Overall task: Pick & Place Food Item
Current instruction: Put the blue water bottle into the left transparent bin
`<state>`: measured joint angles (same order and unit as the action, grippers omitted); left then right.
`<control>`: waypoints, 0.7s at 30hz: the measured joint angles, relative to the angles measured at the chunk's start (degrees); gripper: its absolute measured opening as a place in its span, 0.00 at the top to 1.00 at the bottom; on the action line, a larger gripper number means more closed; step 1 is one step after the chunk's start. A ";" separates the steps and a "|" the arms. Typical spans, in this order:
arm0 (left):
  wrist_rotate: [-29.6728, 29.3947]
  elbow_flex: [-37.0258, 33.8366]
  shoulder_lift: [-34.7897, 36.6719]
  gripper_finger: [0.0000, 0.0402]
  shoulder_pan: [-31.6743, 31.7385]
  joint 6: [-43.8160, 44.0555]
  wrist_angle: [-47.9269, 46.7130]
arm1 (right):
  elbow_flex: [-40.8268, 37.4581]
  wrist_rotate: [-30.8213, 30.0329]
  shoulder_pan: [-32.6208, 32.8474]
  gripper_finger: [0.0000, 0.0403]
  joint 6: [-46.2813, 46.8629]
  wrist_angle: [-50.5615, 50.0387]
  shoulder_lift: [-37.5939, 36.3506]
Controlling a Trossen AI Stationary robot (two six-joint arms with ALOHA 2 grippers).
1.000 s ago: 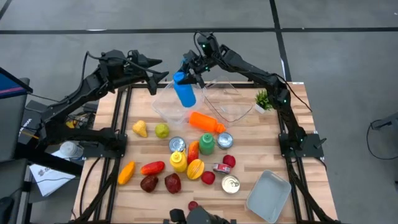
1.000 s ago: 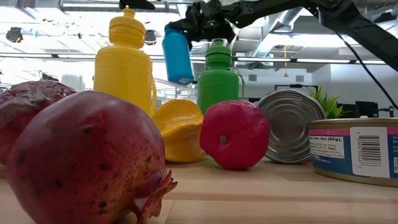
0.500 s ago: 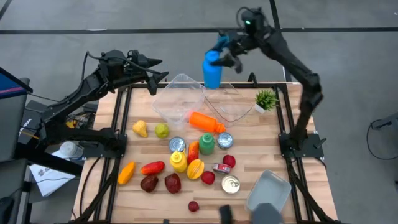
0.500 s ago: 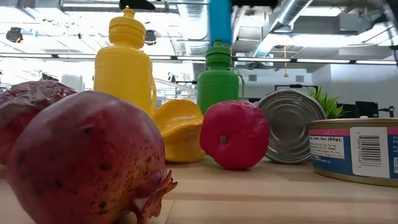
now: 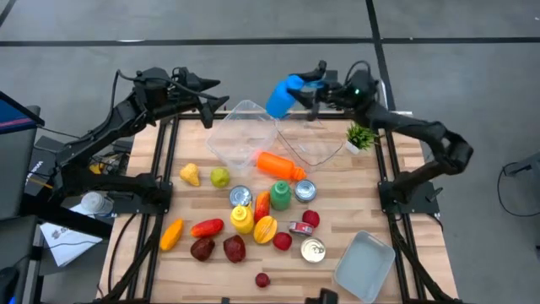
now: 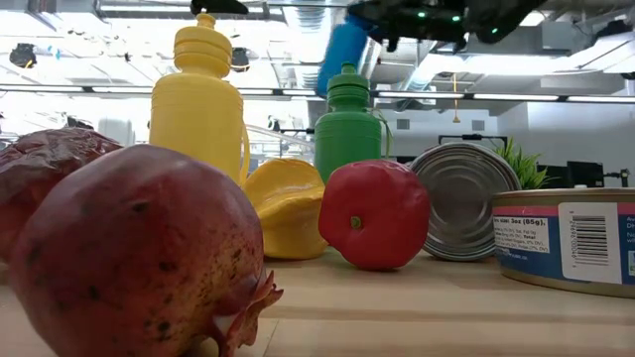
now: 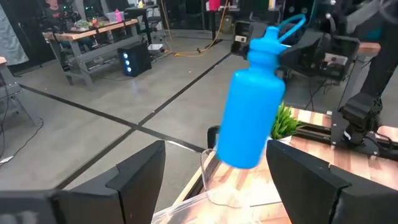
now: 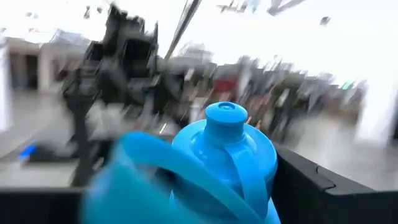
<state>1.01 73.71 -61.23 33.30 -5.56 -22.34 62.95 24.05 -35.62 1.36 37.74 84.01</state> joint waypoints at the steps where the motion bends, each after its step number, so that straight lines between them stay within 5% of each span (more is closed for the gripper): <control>1: 0.17 0.00 -0.11 0.33 0.00 0.00 0.37 | 0.05 -1.72 0.99 0.48 0.08 2.23 1.59; 10: 4.24 0.02 -5.05 0.33 0.59 -1.65 5.51 | 12.03 -3.09 4.62 0.46 0.11 1.34 17.85; 21: 9.21 0.02 -10.38 0.33 3.18 -4.50 6.89 | 17.67 -3.11 5.76 0.45 -3.00 -6.46 25.89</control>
<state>10.22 73.73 -71.61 36.48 -10.05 -15.45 80.62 20.94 -29.86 -1.64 31.29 109.90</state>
